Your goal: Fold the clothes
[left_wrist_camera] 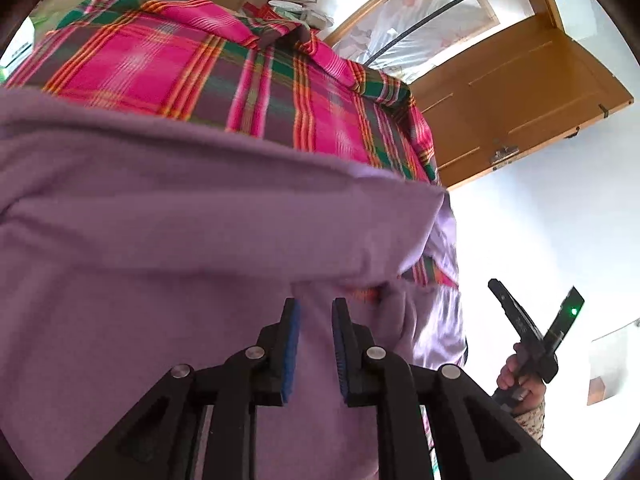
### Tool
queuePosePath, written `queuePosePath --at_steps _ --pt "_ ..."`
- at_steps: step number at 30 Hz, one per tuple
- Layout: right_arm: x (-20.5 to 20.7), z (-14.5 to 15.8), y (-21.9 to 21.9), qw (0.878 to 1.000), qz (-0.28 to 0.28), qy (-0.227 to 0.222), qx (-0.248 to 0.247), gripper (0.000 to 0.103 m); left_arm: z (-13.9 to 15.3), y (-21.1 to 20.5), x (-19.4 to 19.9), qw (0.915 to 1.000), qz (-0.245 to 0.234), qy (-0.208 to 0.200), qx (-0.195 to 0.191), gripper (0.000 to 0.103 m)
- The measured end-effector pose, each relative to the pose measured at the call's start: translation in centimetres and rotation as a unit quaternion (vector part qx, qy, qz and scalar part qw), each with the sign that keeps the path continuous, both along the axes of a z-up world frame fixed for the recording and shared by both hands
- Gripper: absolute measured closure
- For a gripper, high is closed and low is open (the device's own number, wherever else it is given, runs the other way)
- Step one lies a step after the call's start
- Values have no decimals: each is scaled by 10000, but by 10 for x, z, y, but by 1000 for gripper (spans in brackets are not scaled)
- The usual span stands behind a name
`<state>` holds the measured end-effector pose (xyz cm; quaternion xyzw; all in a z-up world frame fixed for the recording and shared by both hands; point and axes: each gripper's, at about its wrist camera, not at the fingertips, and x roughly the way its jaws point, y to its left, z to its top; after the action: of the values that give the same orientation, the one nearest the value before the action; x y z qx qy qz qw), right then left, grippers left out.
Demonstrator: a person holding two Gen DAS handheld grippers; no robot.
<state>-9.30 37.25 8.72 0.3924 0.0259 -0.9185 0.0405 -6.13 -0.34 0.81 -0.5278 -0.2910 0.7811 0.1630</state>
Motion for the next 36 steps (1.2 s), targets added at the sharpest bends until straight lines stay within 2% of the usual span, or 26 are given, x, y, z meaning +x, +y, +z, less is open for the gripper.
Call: queuePosePath --at_steps 4,8,11,15,24,33,36 --pt "44 -22 15 9995 -219 -152 -142 76 1 -4 28 10000 -31 -2 -38 84" --pt "70 -41 40 9967 -692 -287 -302 61 -3 8 51 9995 -297 12 -57 81" --pt "81 -50 59 9930 -1011 -315 -520 59 -3 24 67 9979 -561 133 -282 80" --pt "82 -58 65 9900 -1112 -412 -759 57 -4 45 89 9931 -977 309 -564 76" --pt "61 -72 57 9877 -1182 -450 -914 55 2 82 121 9817 -1558 592 -926 72" --pt "47 -73 47 9885 -1314 -374 -656 56 -13 103 115 9764 -1694 387 -1279 72" --pt "45 -73 45 9882 -1419 -335 -471 71 -14 104 114 9757 -1633 393 -1404 72"
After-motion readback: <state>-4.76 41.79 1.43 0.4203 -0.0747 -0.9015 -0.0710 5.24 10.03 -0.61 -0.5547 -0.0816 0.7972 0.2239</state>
